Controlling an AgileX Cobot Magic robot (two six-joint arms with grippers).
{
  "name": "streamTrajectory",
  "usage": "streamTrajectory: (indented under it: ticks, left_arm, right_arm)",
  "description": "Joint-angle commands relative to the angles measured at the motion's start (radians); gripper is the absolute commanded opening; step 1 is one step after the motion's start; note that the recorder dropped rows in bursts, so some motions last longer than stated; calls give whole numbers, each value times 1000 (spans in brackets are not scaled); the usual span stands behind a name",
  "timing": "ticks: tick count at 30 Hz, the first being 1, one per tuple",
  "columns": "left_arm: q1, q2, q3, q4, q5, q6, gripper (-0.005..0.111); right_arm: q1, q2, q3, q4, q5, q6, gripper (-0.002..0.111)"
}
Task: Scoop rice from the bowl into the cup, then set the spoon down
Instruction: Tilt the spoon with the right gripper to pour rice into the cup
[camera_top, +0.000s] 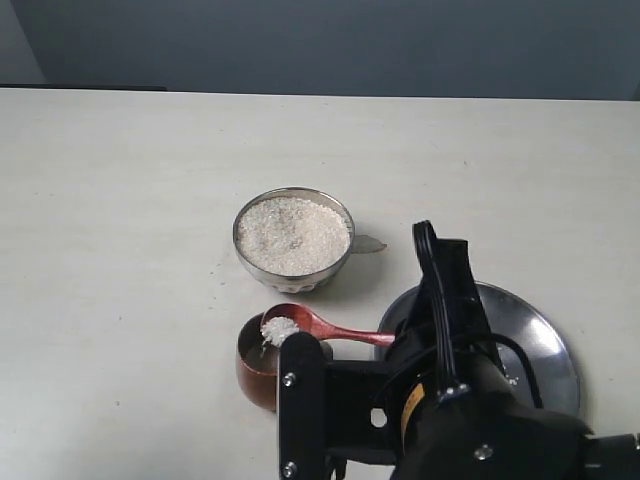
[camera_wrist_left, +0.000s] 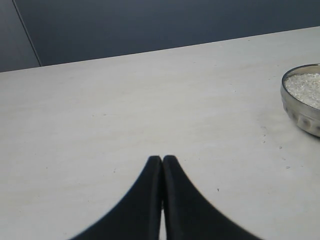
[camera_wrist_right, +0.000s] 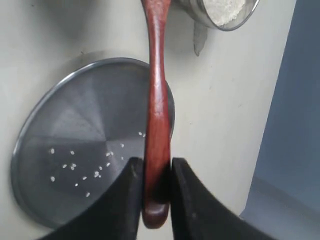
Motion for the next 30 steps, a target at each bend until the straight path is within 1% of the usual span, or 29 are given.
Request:
streamTrajectory:
  ticks: [1, 15, 30]
  left_arm:
    - [-2, -4, 4, 3, -14, 1, 1]
    - [-2, -4, 4, 3, -14, 1, 1]
    - [-2, -4, 4, 3, -14, 1, 1]
  right_arm:
    - [3, -2, 4, -15, 7, -49, -1]
    - [3, -2, 4, -74, 7, -57, -1]
    - [3, -2, 4, -90, 7, -153, -1]
